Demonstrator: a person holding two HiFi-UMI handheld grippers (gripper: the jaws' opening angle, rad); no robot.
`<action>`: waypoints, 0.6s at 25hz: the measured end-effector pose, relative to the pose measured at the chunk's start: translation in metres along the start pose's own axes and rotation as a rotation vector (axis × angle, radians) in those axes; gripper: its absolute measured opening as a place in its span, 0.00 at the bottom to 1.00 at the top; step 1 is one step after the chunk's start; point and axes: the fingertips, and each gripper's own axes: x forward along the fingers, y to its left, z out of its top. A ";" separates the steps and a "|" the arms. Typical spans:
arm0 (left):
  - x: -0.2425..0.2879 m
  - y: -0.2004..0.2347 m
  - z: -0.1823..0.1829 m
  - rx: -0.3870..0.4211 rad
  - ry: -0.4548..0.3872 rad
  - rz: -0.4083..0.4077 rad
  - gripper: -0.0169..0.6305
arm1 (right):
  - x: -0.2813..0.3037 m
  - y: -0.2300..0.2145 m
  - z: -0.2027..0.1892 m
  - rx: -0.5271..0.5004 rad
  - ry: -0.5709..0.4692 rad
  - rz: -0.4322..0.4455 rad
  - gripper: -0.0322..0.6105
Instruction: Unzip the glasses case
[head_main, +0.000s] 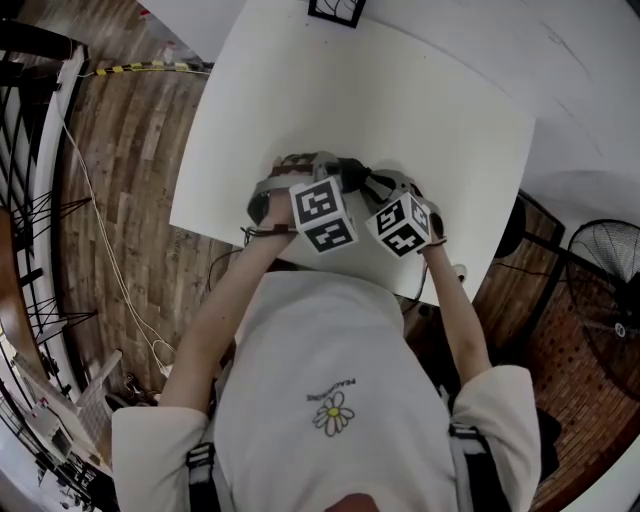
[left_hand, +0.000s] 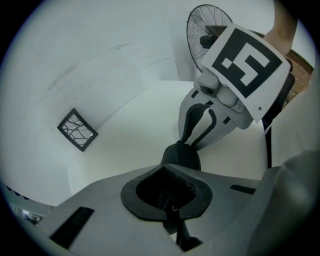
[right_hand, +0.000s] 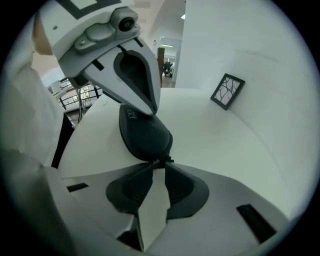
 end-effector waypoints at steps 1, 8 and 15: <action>0.000 0.000 0.000 -0.001 -0.001 -0.001 0.04 | 0.000 -0.001 -0.001 0.008 0.000 0.011 0.14; 0.002 0.001 0.002 -0.005 -0.006 -0.008 0.04 | -0.004 -0.004 -0.003 -0.264 0.077 -0.025 0.07; 0.004 0.003 0.004 0.008 0.002 -0.004 0.04 | -0.001 -0.013 -0.003 -0.388 0.124 -0.111 0.06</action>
